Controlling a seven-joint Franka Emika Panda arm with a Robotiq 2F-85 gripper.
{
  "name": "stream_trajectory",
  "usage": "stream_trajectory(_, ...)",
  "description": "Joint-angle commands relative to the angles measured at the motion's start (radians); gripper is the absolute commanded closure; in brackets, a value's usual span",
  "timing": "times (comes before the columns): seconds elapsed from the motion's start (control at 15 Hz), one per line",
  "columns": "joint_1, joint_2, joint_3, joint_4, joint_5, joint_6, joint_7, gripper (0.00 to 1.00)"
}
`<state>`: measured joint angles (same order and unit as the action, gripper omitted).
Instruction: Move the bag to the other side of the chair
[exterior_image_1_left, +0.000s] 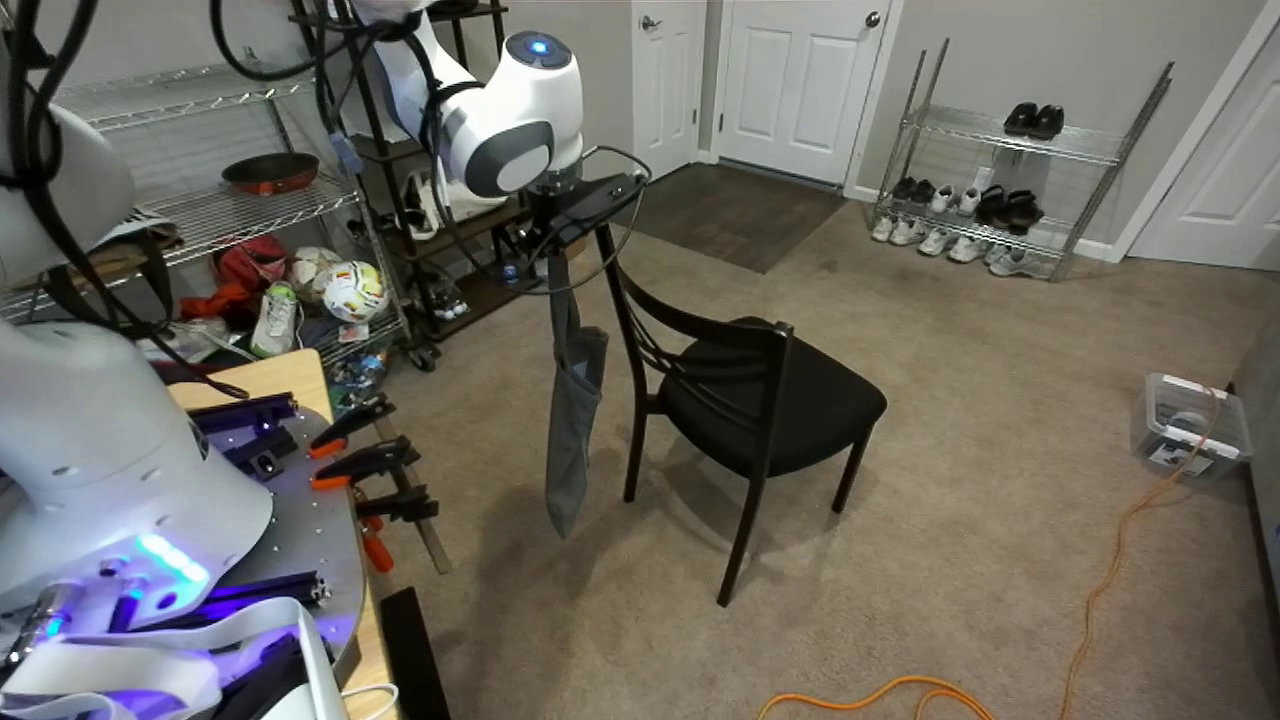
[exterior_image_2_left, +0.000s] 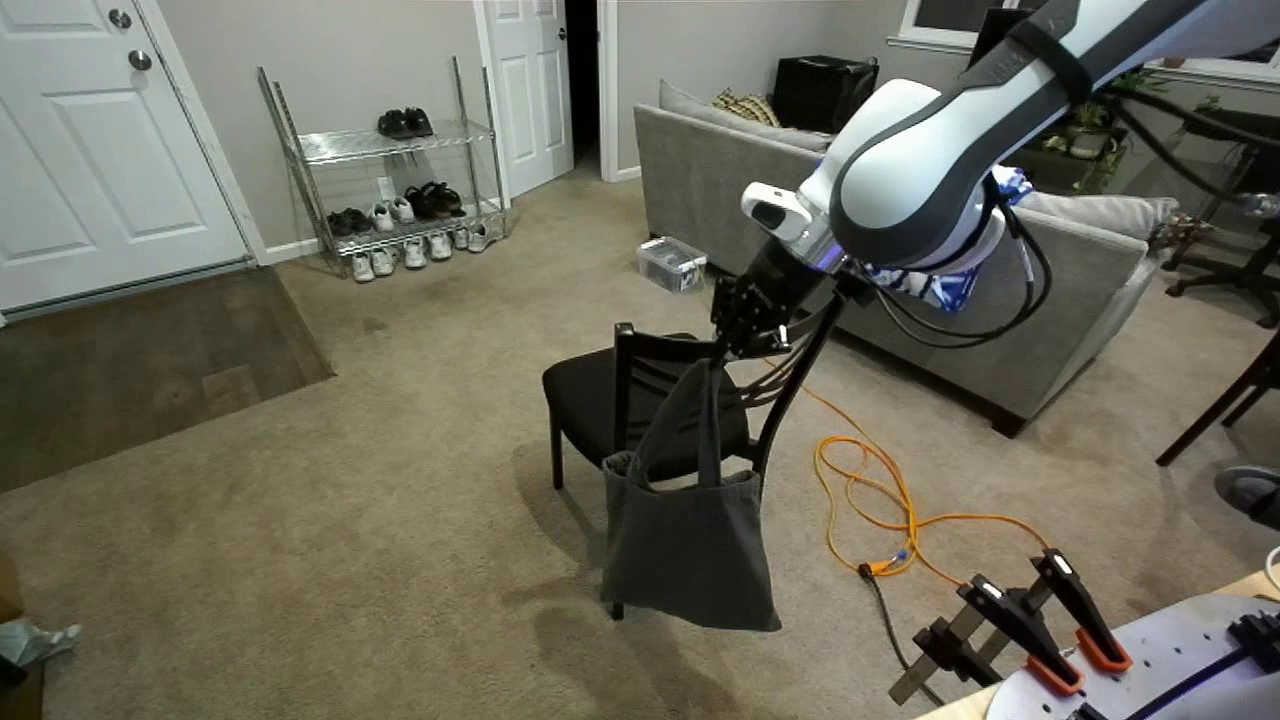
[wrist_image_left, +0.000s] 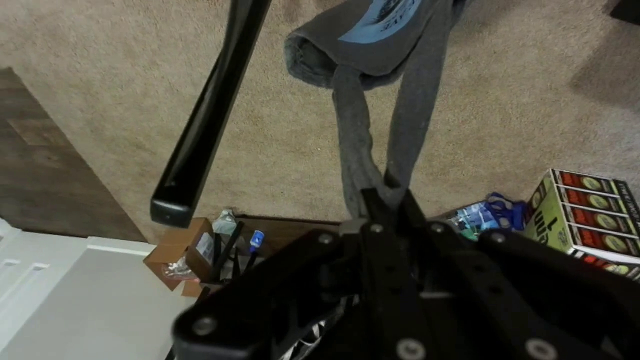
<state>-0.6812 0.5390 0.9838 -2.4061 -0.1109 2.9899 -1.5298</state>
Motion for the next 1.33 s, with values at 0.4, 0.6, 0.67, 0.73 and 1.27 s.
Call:
stream_trajectory(0.4,-0.397,0.010,0.167,-0.101,-0.027,0.002,-0.047,0.98)
stream_trajectory(0.6,-0.477,0.036,0.181,-0.106,-0.057,-0.005,-0.069,0.98)
stream_trajectory(0.67,-0.516,0.039,0.197,-0.119,-0.068,-0.002,-0.080,0.98)
stream_trajectory(0.73,-0.543,0.044,0.202,-0.126,-0.077,0.001,-0.088,0.98)
stream_trajectory(1.27,-0.891,0.131,0.298,-0.166,-0.149,-0.014,-0.156,0.98)
